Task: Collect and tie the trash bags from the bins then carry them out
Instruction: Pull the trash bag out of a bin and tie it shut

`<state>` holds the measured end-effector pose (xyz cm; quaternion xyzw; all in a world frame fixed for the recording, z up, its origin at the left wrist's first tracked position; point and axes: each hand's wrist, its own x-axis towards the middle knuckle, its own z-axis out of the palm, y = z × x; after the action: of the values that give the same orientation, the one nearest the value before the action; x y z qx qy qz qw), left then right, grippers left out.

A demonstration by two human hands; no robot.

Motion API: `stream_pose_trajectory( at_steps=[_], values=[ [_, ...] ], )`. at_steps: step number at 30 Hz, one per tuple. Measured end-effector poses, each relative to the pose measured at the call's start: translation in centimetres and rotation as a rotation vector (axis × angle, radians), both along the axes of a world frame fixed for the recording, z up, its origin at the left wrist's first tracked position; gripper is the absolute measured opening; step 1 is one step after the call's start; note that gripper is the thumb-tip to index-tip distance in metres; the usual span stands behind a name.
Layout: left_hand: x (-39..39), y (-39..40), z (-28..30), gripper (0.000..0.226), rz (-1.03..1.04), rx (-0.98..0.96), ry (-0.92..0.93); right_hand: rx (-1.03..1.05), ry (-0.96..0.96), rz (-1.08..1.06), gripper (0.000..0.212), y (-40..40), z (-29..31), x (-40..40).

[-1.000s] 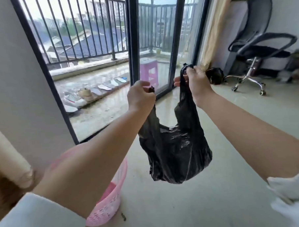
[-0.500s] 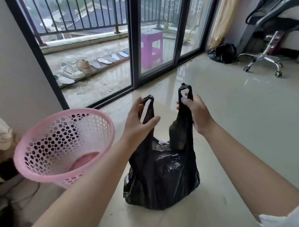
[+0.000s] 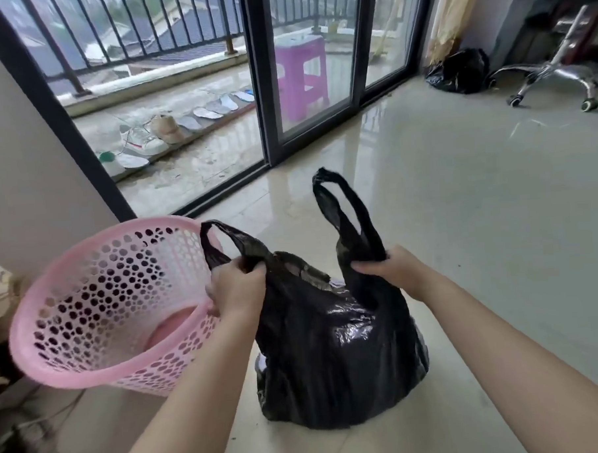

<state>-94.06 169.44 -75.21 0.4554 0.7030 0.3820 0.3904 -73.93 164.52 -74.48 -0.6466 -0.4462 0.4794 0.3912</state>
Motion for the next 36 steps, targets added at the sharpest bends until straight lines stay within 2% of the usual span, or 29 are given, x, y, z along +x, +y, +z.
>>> stream_pose_trajectory(
  at_steps=[1,4,7,10,11,13,17,20,22,24,27,29,33,34,36],
  values=[
    [0.0,-0.4,-0.1,0.020,0.069,0.058,0.026,0.046,0.120,-0.077,0.018,0.4,-0.2,0.3],
    [0.0,-2.9,-0.7,0.059,0.173,0.204,-0.150,0.109,0.437,-0.246,0.028,1.5,-1.3,0.8],
    [0.3,-4.9,-2.7,0.086,0.133,0.204,-0.165,0.074,0.515,-0.354,0.039,2.0,-3.1,0.3],
    [0.2,-4.8,-3.9,0.092,0.113,0.088,-0.270,-0.005,0.510,-0.446,0.035,2.4,-3.7,0.6],
    [0.2,-4.5,-4.2,0.089,0.090,0.044,-0.355,-0.040,0.470,-0.444,0.033,2.4,-3.8,0.7],
    [0.3,-3.7,-4.7,0.067,-0.011,-0.011,-0.487,-0.113,0.396,-0.400,0.032,2.4,-4.0,0.9],
    [0.8,-2.5,-3.8,0.027,-0.306,-0.039,-0.412,-0.249,0.324,-0.179,0.028,1.7,-4.3,0.6],
    [1.1,-1.7,-3.6,0.026,-0.531,-0.137,-0.422,-0.297,0.320,-0.065,0.022,0.9,-4.5,0.8],
    [1.5,-1.6,-3.5,0.022,-0.560,-0.177,-0.390,-0.325,0.350,-0.059,0.022,0.5,-4.5,0.9],
    [2.0,-1.6,-3.2,0.017,-0.531,-0.153,-0.450,-0.327,0.398,-0.091,0.025,0.2,-4.4,1.2],
    [2.3,-1.2,-2.3,0.028,-0.438,-0.099,-0.888,-0.277,0.465,-0.184,0.030,-0.1,-4.2,1.8],
    [2.6,-0.6,-2.2,0.029,-0.299,-0.085,-1.062,-0.233,0.518,-0.290,0.033,-0.3,-4.4,2.4],
    [2.8,-0.3,-2.6,0.034,-0.244,-0.036,-1.082,-0.096,0.664,-0.584,0.040,-1.0,-4.9,3.7],
    [2.6,-0.3,-2.7,0.034,-0.274,-0.020,-1.035,-0.047,0.704,-0.632,0.042,-1.1,-4.8,3.8],
    [2.6,-0.7,-2.6,0.015,-0.351,-0.024,-0.854,0.048,0.786,-0.678,0.044,-1.3,-4.4,4.0]
  ],
)
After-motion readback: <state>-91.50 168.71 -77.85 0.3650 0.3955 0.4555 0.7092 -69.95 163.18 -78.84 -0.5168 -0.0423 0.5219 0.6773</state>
